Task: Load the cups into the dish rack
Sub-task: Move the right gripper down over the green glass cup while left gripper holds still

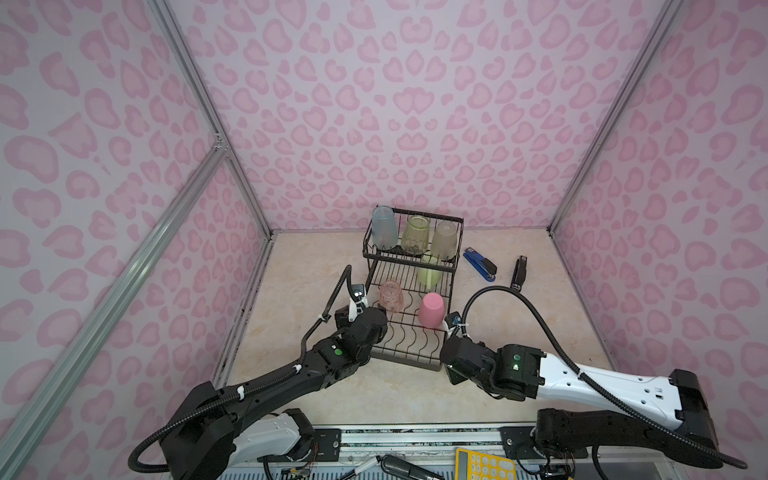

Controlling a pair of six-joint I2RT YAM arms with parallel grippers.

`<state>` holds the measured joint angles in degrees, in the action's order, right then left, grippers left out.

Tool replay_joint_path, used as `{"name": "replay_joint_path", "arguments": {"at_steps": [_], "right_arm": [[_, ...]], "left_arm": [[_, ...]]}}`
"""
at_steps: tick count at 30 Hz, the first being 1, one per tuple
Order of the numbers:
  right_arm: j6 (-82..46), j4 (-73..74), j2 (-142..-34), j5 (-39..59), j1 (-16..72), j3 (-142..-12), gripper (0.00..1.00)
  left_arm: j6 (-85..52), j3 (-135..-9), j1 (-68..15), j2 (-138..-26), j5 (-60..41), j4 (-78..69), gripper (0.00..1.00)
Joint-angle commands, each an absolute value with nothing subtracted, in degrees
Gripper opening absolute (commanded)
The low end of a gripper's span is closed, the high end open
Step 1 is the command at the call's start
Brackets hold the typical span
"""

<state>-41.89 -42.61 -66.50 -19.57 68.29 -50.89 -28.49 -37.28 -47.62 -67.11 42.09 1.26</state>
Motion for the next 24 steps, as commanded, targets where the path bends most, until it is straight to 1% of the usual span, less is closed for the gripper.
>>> {"name": "replay_joint_path", "arguments": {"at_steps": [1, 5, 12, 24], "right_arm": [[-42.82, -44.38, -66.97, -16.56, 68.47, -50.22, 0.32], [-42.47, -44.59, -67.32, -15.56, 68.47, -49.85, 0.28], [-42.17, -44.64, -67.15, -15.29, 68.16, -48.7, 0.25], [-42.01, -45.27, -68.0, -14.02, 67.54, -46.42, 0.22]], "left_arm": [[-28.69, -38.44, -47.08, -66.7, 40.11, 2.74, 0.89], [-28.56, -38.84, -46.26, -66.45, 37.13, 3.4, 0.92], [-28.83, -40.04, -44.57, -65.37, 34.09, 5.32, 0.92], [-29.71, -43.44, -41.68, -63.86, 32.24, 9.86, 0.92]]}}
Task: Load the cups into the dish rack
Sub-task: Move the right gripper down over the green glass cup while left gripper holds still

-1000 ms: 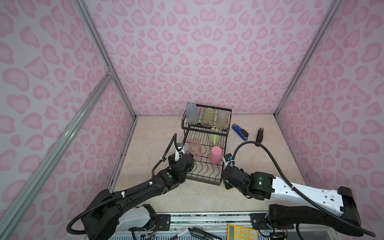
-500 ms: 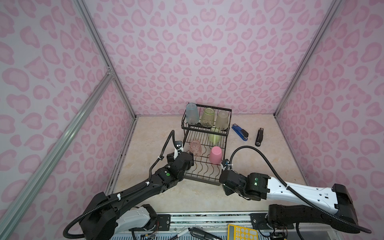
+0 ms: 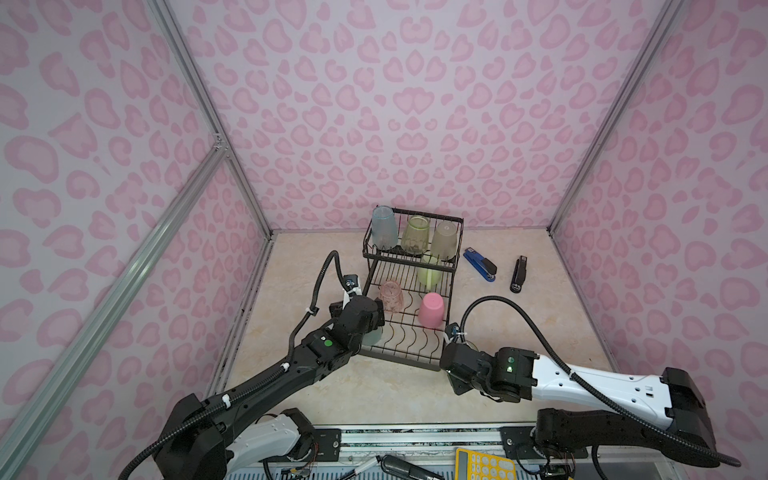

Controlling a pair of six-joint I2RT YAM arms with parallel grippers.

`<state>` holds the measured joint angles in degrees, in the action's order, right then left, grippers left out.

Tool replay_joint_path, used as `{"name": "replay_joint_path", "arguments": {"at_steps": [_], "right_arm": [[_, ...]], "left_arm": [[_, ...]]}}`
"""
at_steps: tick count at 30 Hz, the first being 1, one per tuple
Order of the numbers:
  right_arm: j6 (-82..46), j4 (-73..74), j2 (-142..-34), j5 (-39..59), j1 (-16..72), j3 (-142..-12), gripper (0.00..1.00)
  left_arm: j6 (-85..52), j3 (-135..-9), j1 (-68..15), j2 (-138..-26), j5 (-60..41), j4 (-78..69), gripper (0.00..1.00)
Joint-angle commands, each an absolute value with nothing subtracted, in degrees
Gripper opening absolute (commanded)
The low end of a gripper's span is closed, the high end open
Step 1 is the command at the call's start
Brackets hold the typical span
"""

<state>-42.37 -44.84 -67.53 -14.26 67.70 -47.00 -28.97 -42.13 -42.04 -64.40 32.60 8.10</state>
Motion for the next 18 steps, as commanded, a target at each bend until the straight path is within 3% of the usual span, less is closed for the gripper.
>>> {"name": "replay_joint_path", "arguments": {"at_steps": [1, 10, 18], "right_arm": [[-41.99, -45.26, -68.23, -14.19, 67.5, -46.26, 0.22], [-39.98, -45.36, -70.29, -14.49, 65.7, -45.9, 0.14], [-38.01, -48.28, -68.3, -14.57, 65.57, -49.47, 0.15]], "left_arm": [[-29.75, -43.72, -41.53, -63.65, 32.13, 10.25, 0.92], [-29.74, -46.96, -40.96, -63.53, 31.55, 13.79, 0.92], [-29.36, -48.24, -40.8, -62.67, 31.0, 15.62, 0.92]]}}
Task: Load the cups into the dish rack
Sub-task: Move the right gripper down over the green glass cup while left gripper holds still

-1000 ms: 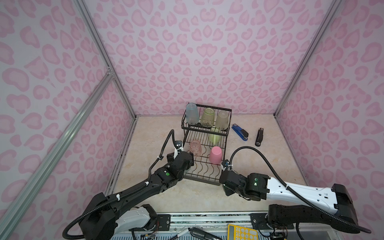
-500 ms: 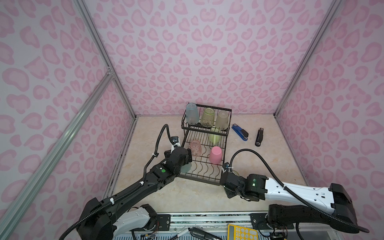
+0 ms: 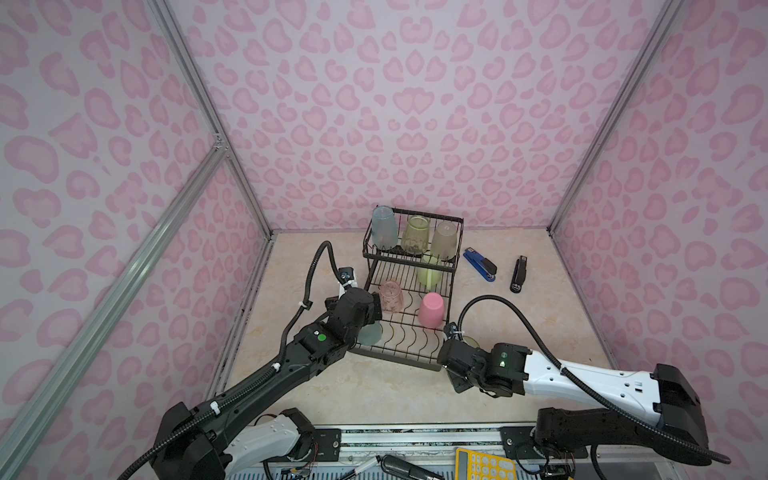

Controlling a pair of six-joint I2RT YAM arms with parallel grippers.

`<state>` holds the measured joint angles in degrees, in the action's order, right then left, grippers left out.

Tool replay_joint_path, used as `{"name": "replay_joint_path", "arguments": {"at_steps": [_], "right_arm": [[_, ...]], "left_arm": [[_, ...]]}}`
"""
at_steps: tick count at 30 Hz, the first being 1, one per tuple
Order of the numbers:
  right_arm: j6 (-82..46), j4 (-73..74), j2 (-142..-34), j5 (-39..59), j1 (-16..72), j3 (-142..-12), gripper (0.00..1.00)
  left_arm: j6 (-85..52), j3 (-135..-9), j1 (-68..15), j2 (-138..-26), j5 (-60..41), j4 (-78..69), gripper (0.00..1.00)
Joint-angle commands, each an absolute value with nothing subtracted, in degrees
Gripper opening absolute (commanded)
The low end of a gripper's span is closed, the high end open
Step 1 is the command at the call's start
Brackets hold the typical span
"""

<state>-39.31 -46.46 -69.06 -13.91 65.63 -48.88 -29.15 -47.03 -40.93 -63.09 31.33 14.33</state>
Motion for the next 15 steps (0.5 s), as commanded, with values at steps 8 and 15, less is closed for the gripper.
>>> {"name": "replay_joint_path", "arguments": {"at_steps": [8, 15], "right_arm": [[-35.14, -46.9, -62.68, -13.23, 61.7, -47.39, 0.16], [-31.68, -46.85, -61.47, -9.68, 57.93, -46.54, 0.19]], "left_arm": [[-29.44, -50.82, -39.97, -62.29, 28.0, 19.58, 0.92], [-28.92, -53.59, -39.26, -62.52, 24.5, 22.63, 0.92]]}}
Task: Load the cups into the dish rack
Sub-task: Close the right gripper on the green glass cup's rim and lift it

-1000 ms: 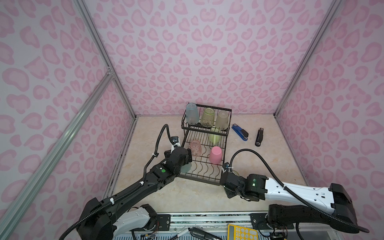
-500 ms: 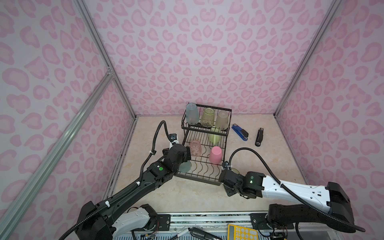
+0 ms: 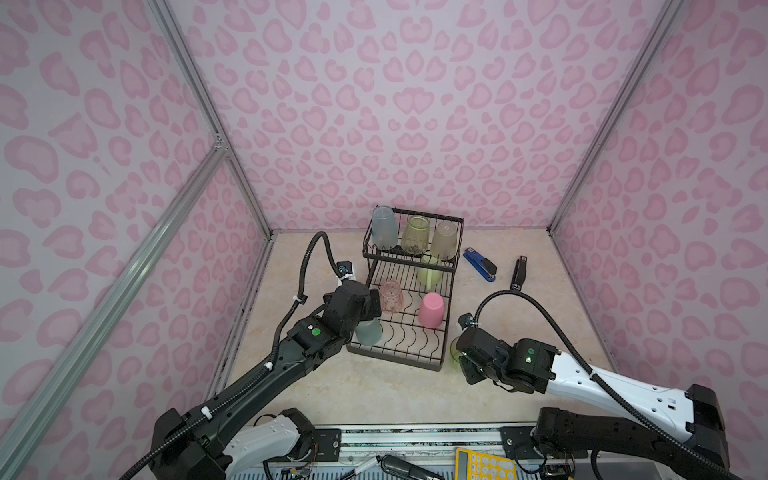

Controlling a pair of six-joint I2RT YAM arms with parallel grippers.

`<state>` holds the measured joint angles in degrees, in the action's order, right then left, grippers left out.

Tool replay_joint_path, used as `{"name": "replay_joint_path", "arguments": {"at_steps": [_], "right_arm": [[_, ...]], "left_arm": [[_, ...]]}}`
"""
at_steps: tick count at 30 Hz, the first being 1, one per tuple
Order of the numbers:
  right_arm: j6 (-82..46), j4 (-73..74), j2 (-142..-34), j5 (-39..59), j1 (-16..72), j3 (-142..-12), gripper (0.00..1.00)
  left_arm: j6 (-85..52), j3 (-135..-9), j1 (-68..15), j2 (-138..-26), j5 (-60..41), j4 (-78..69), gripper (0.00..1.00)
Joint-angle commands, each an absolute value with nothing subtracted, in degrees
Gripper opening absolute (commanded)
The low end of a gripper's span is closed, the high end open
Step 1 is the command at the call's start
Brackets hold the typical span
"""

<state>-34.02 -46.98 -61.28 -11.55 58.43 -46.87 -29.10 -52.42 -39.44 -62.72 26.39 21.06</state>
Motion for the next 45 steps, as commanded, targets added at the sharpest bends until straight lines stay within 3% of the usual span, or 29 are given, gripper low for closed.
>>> {"name": "replay_joint_path", "arguments": {"at_steps": [1, 11, 19, 32, 45], "right_arm": [[-31.4, -46.76, -61.71, -9.56, 57.77, -46.62, 0.19], [-28.04, -44.26, -66.27, -6.21, 57.73, -47.61, 0.27], [-25.76, -44.6, -71.63, -5.01, 57.05, -48.75, 0.27], [-25.57, -46.1, -71.63, -6.55, 56.7, -49.4, 0.01], [-26.34, -52.45, -63.93, -7.7, 56.74, -54.49, 0.0]], "left_arm": [[-28.92, -53.73, -39.15, -62.56, 24.18, 22.81, 0.92], [-28.92, -54.14, -38.6, -62.52, 22.32, 23.37, 0.92], [-29.0, -53.96, -38.47, -61.49, 22.5, 23.9, 0.92], [-29.92, -57.99, -38.31, -61.61, 21.91, 28.78, 0.92], [-33.43, -64.07, -38.32, -64.13, 16.01, 35.17, 0.92]]}}
